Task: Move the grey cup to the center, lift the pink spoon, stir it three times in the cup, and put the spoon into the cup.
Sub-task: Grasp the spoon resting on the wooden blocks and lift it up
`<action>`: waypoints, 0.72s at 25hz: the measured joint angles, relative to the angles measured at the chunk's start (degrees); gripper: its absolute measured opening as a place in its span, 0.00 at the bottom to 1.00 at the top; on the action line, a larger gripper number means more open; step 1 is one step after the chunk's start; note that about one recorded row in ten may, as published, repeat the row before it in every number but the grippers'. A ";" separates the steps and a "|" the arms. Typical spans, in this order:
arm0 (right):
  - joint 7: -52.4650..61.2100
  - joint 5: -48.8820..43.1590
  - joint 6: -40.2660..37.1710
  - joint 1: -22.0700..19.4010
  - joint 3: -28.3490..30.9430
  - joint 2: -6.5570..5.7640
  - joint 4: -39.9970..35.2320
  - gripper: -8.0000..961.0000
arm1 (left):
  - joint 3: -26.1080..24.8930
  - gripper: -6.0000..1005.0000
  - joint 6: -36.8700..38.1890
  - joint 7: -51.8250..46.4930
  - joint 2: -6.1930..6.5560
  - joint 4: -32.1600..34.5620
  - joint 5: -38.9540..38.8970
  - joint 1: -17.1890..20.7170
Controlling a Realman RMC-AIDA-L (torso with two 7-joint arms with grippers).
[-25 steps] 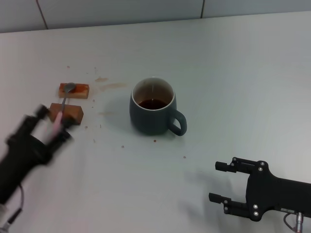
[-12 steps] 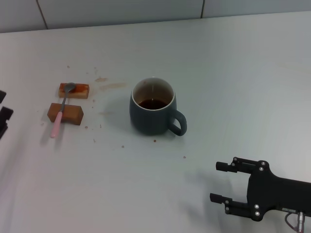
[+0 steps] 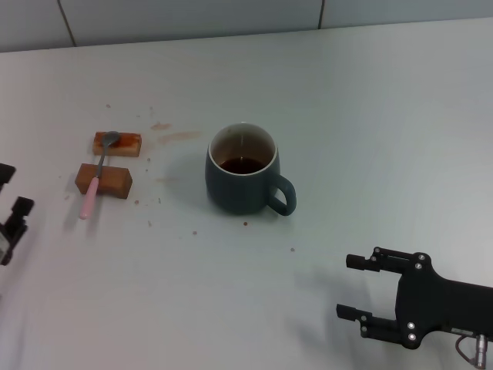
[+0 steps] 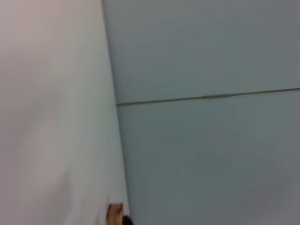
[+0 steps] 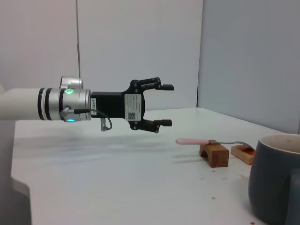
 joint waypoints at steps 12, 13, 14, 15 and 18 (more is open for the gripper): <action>1.15 0.00 0.03 0.71 -0.32 0.02 -0.71 0.70 | 0.79 0.84 -5.72 -1.46 -0.10 -2.24 0.38 -2.02; 1.51 0.00 0.05 0.86 -0.42 0.02 -0.76 0.70 | 0.86 0.84 -6.30 -1.64 -0.15 -3.12 0.39 -2.33; 1.63 0.00 0.05 0.89 -0.42 0.02 -0.78 0.70 | 0.86 0.84 -6.30 -1.64 -0.15 -3.12 0.39 -2.33; 1.63 0.00 0.05 0.89 -0.42 0.02 -0.78 0.70 | 0.98 0.84 -6.56 -1.67 -0.15 -3.63 0.37 -2.51; 2.18 0.00 0.28 1.36 -0.43 0.02 -1.00 0.71 | 1.92 0.83 -7.12 -2.49 -0.19 -4.99 0.43 -3.23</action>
